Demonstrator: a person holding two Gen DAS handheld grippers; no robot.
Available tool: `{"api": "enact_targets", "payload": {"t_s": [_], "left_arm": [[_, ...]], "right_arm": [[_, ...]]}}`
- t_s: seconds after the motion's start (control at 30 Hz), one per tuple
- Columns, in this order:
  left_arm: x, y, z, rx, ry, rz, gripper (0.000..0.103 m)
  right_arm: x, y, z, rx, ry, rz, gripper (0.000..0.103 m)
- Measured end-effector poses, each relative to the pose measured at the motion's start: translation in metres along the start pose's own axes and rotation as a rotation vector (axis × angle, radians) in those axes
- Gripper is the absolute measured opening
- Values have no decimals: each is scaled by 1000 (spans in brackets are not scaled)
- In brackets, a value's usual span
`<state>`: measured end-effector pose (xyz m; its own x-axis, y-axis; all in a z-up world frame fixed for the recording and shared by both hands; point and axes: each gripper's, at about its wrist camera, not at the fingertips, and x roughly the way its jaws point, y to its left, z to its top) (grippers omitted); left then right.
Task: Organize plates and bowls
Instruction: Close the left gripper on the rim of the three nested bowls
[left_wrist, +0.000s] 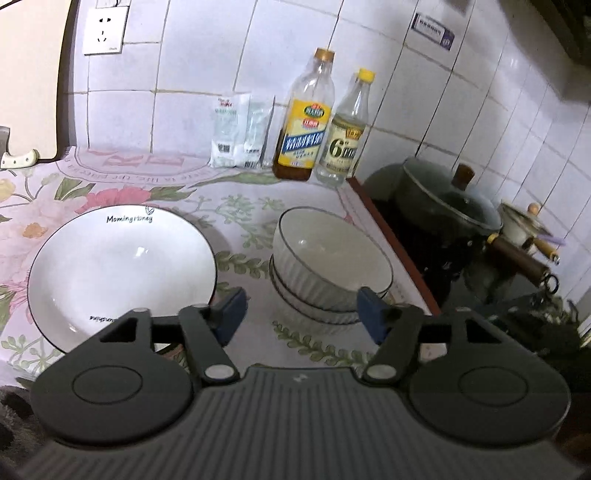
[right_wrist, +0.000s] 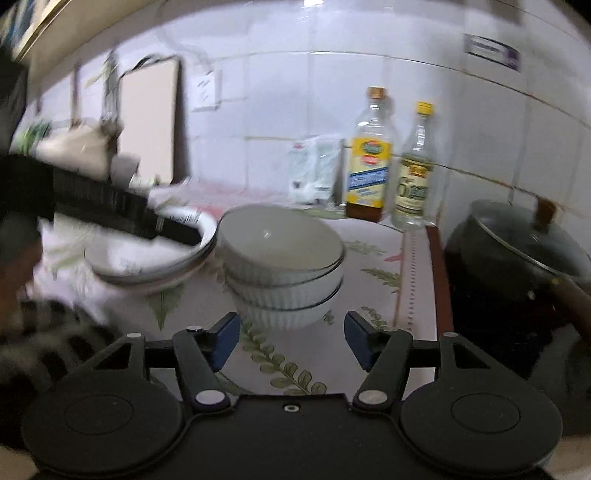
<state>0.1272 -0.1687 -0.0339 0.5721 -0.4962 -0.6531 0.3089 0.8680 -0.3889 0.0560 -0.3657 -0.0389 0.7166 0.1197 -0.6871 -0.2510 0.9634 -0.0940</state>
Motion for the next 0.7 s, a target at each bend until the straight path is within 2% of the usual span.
{"api": "enact_targets", "payload": {"t_s": [0.23, 0.3, 0.47, 0.7], "left_arm": [[14, 3, 4, -87, 21, -34, 74], [22, 6, 6, -127, 41, -40, 75], [47, 15, 9, -228, 104, -47, 75], [82, 22, 5, -375, 191, -63, 73]], "right_arm": [[27, 10, -10, -101, -1, 57, 78], [36, 11, -12, -105, -16, 58, 94], [55, 6, -16, -54, -46, 50, 94], [87, -12, -28, 98, -79, 78, 94]]}}
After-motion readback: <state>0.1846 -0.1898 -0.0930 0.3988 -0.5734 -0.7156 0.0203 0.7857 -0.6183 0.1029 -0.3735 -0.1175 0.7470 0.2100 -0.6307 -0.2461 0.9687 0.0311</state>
